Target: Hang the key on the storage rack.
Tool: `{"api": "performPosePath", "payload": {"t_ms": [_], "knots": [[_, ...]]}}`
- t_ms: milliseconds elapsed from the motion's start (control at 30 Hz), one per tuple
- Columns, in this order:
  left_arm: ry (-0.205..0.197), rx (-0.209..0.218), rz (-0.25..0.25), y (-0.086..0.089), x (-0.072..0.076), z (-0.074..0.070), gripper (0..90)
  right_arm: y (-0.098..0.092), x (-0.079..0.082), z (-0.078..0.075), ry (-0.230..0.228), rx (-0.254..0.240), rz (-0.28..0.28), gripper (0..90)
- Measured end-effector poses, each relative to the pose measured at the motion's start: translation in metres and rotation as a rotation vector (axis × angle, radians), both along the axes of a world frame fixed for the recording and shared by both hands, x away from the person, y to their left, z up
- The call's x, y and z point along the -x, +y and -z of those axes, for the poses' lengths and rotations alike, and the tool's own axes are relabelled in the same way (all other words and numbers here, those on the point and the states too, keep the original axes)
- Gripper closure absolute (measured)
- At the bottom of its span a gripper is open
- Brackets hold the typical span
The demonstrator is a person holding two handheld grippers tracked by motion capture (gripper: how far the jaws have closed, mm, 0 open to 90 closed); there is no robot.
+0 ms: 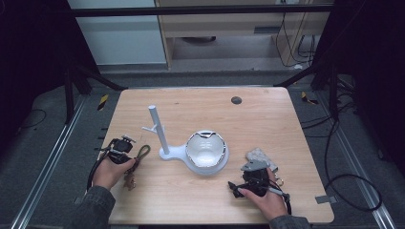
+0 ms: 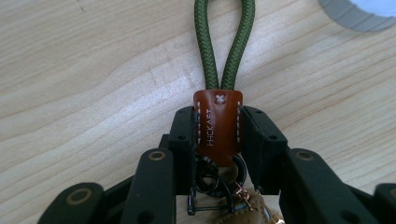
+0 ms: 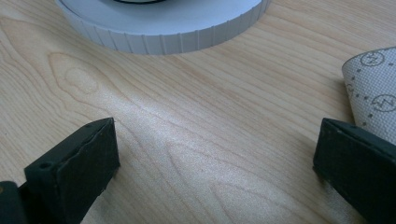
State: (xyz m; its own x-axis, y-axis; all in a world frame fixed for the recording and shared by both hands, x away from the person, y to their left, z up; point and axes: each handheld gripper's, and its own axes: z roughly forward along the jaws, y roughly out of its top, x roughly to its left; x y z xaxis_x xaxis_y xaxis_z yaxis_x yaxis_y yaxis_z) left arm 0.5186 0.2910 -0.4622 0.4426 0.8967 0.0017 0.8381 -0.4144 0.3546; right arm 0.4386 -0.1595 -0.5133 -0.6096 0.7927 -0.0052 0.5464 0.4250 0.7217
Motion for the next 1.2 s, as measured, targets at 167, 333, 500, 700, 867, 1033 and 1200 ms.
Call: {"api": "performPosePath", "payload": {"t_ms": [167,333,500,700,867,1033,1200], "knots": [[-0.063,0.039,0.015,0.005,0.011,-0.008,65.6,0.0,0.0,0.0,-0.001,0.0,-0.001,0.2],[-0.176,0.079,0.029,0.011,0.029,-0.016,65.6,0.0,0.0,0.0,-0.002,0.001,-0.001,0.2],[-0.256,0.117,0.041,0.016,0.044,-0.022,65.6,0.0,0.0,0.0,0.002,-0.002,-0.001,0.2],[-0.343,0.164,0.055,0.017,0.059,-0.033,65.7,0.0,0.0,0.0,-0.001,0.0,-0.002,0.2],[-0.401,0.194,0.071,0.013,0.067,-0.042,65.7,0.0,0.001,0.0,-0.001,-0.001,-0.002,0.2],[-0.442,0.208,0.095,0.006,0.073,-0.051,65.7,0.0,0.001,0.0,-0.001,-0.001,-0.002,0.2],[-0.47,0.228,0.109,0.003,0.079,-0.057,65.8,0.0,0.001,0.0,-0.001,-0.001,-0.002,0.2]]}}
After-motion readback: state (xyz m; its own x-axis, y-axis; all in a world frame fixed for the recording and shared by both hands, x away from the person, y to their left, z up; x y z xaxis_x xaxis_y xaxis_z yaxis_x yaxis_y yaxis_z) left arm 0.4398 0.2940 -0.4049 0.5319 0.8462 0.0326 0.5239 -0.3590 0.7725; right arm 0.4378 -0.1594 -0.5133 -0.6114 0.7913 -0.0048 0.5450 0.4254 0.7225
